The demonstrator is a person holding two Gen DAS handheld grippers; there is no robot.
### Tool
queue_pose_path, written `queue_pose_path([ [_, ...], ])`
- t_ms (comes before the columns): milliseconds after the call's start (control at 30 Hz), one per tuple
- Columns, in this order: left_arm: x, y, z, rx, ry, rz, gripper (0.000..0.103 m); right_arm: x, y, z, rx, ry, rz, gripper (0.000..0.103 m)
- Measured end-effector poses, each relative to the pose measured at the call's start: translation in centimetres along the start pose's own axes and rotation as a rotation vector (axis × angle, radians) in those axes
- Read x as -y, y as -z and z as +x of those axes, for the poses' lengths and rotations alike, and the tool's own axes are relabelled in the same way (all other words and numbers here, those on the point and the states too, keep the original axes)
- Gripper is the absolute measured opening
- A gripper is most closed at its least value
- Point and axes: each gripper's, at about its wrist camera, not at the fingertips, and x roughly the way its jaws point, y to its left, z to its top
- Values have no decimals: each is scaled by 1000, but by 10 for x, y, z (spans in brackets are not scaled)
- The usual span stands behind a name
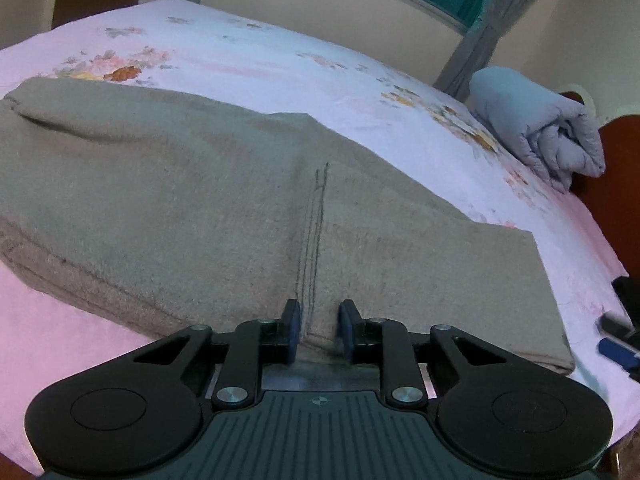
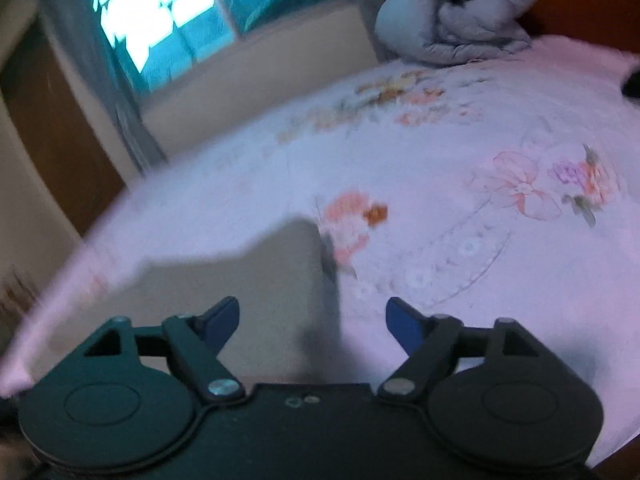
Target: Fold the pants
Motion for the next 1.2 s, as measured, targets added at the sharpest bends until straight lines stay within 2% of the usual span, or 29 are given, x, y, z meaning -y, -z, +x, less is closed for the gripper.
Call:
queue_pose_path([
  [33, 0, 0, 2, 1, 0, -8, 26, -7, 4, 14, -53, 56, -66, 72],
  [67, 0, 0, 4, 1, -1, -8, 26, -15, 10, 35, -156, 137, -142, 73],
  [100, 0, 0, 4, 2, -1, 6, 27, -21, 15, 51, -239, 171, -193, 74],
  [133, 0, 0, 5, 2, 4, 19, 27, -25, 14, 53, -222, 185, -217, 75],
  [200, -2, -3, 0, 4, 21, 10, 37, -29, 11, 54, -226, 211, -233, 77],
  [233, -6, -6, -7, 10, 42, -9, 63, -27, 8, 50, -210, 204, -210, 74],
  [267, -10, -7, -16, 33, 67, -18, 95, -24, 7, 41, -172, 172, -180, 71],
  [300, -13, -7, -29, 85, 64, -15, 103, -21, 6, 29, -127, 125, -151, 75],
  [333, -17, -5, -45, 154, 27, 1, 103, -19, 7, 17, -84, 87, -132, 79],
  [400, -35, -3, -68, 226, -12, 26, 103, -19, 10, 2, -42, 75, -134, 79],
  [467, -67, -2, -86, 272, -21, -32, 103, -19, 16, -8, -27, 52, -131, 79],
  [600, -146, -9, -101, 297, -86, -197, 103, -28, 21, -15, -1, 45, -144, 79],
  [700, -201, -18, -99, 322, -79, -346, 103, -38, 19, -13, 11, 27, -140, 79],
  [800, -242, -30, -84, 337, -16, -477, 103, -51, 19, -9, 7, 24, -162, 79],
  [867, -263, -36, -65, 316, 12, -545, 103, -61, 20, -5, -2, 27, -176, 79],
  [933, -275, -42, -49, 298, 45, -594, 103, -70, 21, -2, -10, 35, -188, 79],
  [1033, -283, -53, -32, 296, 67, -611, 103, -83, 21, -2, 6, 41, -195, 79],
  [1100, -286, -58, -21, 289, 69, -626, 103, -92, 20, -1, 16, 45, -194, 79],
  [1200, -281, -66, -8, 280, 45, -590, 103, -112, 17, 11, 33, 63, -182, 79],
])
